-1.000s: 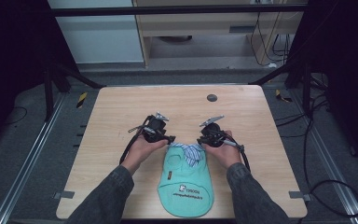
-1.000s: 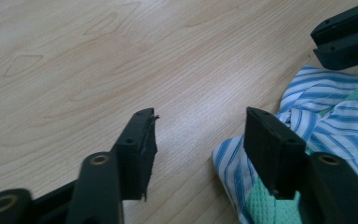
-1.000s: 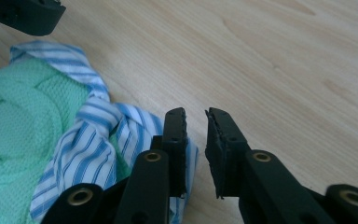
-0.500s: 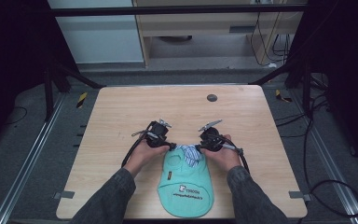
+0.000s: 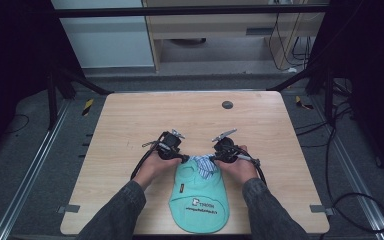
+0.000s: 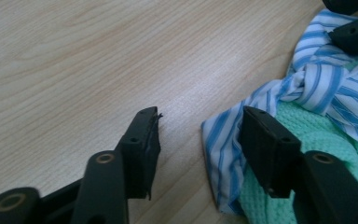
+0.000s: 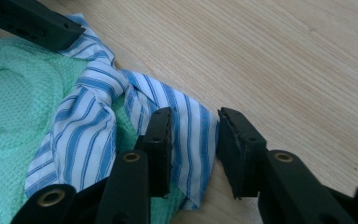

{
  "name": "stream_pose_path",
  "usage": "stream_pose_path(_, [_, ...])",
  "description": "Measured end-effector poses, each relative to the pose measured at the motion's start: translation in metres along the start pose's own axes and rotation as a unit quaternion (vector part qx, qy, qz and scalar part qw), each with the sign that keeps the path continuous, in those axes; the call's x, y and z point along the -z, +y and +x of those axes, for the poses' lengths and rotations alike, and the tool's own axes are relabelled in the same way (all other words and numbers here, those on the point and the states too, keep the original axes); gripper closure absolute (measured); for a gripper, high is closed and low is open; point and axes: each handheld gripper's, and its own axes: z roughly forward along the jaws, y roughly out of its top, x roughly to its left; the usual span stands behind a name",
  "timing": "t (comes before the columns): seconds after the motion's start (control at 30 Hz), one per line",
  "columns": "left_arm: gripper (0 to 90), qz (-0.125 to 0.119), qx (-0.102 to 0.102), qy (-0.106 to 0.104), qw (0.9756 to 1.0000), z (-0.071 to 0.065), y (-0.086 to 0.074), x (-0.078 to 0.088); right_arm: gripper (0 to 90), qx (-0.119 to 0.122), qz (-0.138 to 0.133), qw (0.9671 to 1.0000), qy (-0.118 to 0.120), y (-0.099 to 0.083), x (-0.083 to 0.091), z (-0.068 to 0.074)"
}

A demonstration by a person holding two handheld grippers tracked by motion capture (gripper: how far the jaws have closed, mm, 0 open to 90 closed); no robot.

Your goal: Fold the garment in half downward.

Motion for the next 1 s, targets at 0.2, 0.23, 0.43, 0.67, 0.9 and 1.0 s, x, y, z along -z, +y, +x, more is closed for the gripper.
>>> stream_pose_path(0.2, [71.9,-0.002,-0.017,-0.020,0.9997,-0.0062,-0.0027,0.0014,74.3,-0.001,-0.003,1.0000,0.000,-0.0009,0.0001,0.0031])
stream_pose_path(0.23, [74.4,-0.005,-0.018,-0.020,0.9996,-0.0070,-0.0034,0.0013,76.7,0.003,-0.004,1.0000,-0.001,-0.0017,0.0003,0.0046])
stream_pose_path(0.43, [81.5,-0.012,-0.026,-0.024,0.9993,-0.0084,-0.0057,0.0013,81.6,0.003,-0.007,1.0000,0.004,-0.0025,0.0001,0.0061])
stream_pose_path(0.67, [84.8,-0.012,-0.028,-0.028,0.9991,-0.0084,-0.0055,0.0014,83.1,0.015,-0.007,0.9999,0.002,-0.0024,0.0000,0.0071])
stream_pose_path(0.9, [85.6,-0.006,-0.042,-0.021,0.9989,-0.0106,-0.0031,0.0019,84.7,0.030,-0.011,0.9995,0.001,-0.0027,0.0003,0.0075])
stream_pose_path(1.0, [85.9,-0.014,-0.040,-0.022,0.9989,-0.0087,-0.0028,0.0048,84.9,0.037,-0.019,0.9991,0.002,-0.0024,0.0037,0.0073])
